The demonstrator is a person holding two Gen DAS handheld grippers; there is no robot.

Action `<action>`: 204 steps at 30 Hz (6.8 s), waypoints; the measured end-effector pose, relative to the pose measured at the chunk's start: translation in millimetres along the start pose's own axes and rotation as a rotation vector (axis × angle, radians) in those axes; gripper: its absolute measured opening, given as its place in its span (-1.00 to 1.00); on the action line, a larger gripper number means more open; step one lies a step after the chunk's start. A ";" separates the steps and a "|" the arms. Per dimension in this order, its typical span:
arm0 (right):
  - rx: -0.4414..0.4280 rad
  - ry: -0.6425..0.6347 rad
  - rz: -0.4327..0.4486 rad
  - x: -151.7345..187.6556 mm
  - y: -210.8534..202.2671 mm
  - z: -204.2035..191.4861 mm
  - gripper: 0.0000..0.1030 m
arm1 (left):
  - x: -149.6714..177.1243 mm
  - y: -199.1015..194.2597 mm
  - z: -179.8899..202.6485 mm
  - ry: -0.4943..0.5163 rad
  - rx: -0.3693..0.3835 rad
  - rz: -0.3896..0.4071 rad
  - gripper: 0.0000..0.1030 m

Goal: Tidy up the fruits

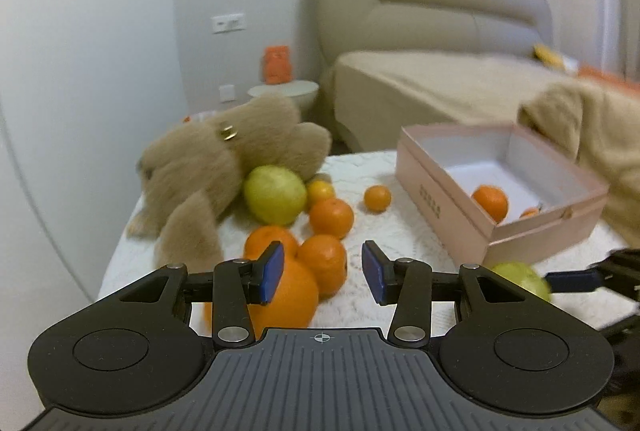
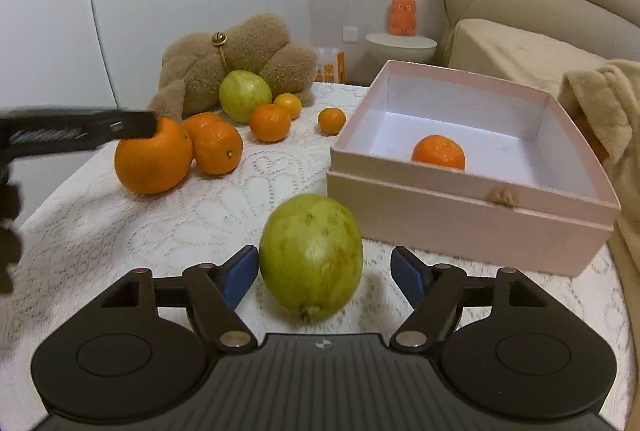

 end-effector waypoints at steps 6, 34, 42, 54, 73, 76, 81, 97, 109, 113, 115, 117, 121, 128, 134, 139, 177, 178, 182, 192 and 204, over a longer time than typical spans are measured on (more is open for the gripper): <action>-0.038 0.070 0.013 14.0 4.1 10.5 0.60 | -2.2 51.5 20.0 0.141 -0.093 -0.110 -0.05; -0.037 0.078 -0.002 18.5 8.0 9.3 0.67 | 4.1 53.2 36.9 0.070 0.025 -0.136 -0.04; -0.037 0.077 -0.002 18.0 7.2 9.2 0.67 | 15.5 59.0 49.0 0.068 0.087 -0.190 -0.04; -0.037 0.077 -0.003 17.5 6.8 8.7 0.68 | 20.2 70.0 46.9 -0.002 0.112 -0.231 -0.07; -0.035 0.076 -0.004 17.0 6.5 8.0 0.69 | 34.5 27.2 39.3 0.004 0.092 -0.196 -0.12; -0.035 0.076 -0.005 17.1 7.4 7.1 0.70 | 40.8 7.9 34.4 0.008 0.087 -0.188 -0.12; -0.034 0.075 -0.005 16.6 7.7 6.9 0.70 | 53.0 -7.4 27.7 0.002 0.064 -0.200 -0.12; -0.037 0.073 -0.006 17.0 9.0 6.9 0.72 | 67.3 9.6 18.5 -0.075 0.047 -0.212 -0.09; -0.116 0.056 -0.051 13.7 12.0 5.8 1.00 | 74.3 6.4 14.0 -0.107 0.100 -0.160 -0.02; -0.097 0.064 -0.074 10.8 7.3 5.6 0.90 | 75.5 -0.8 3.8 -0.174 0.122 -0.169 -0.13; -0.083 0.062 -0.066 6.2 2.9 4.2 0.86 | 77.1 -4.2 1.0 -0.187 0.135 -0.172 -0.13; -0.058 0.042 -0.053 0.2 -1.3 2.1 0.86 | 78.1 -6.4 0.6 -0.186 0.135 -0.173 -0.13; -0.020 0.015 -0.062 -10.5 1.3 0.2 0.77 | 80.3 -10.2 2.8 -0.173 0.127 -0.175 -0.13; -0.031 0.011 -0.114 -12.9 17.3 -2.7 0.40 | 82.0 -12.6 1.2 -0.183 0.132 -0.172 -0.13; -0.047 0.041 -0.126 -9.8 12.9 -4.1 0.08 | 82.4 -12.7 0.7 -0.186 0.132 -0.170 -0.12; -0.012 0.040 -0.125 -5.4 -1.4 1.4 0.07 | 81.5 -12.5 1.2 -0.190 0.126 -0.170 -0.12; -0.184 0.090 -0.024 23.8 -44.7 -6.4 0.19 | 78.7 -5.6 33.0 -0.157 0.173 -0.214 -0.13; -0.173 0.071 -0.024 23.8 -43.2 -10.6 0.21 | 78.6 -5.5 32.9 -0.157 0.174 -0.213 -0.13; -0.162 0.042 -0.023 23.7 -43.9 -16.3 0.22 | 78.9 -5.7 33.1 -0.158 0.174 -0.213 -0.13; -0.156 0.018 -0.059 30.7 -35.9 -22.7 0.32 | 79.5 -6.7 33.3 -0.158 0.174 -0.210 -0.13; -0.119 0.031 -0.057 30.2 -37.1 -16.8 0.31 | 79.1 -7.7 34.2 -0.154 0.170 -0.207 -0.13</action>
Point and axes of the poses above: each gripper's, at about its wrist camera, not at the fingertips, and y roughly the way its jaws point, z to its right, x to its underside, the point moved 4 cm from there along y, roughly the way its jaws point, and after that the axes turned 14 degrees about -y, right-handed, at the moved point
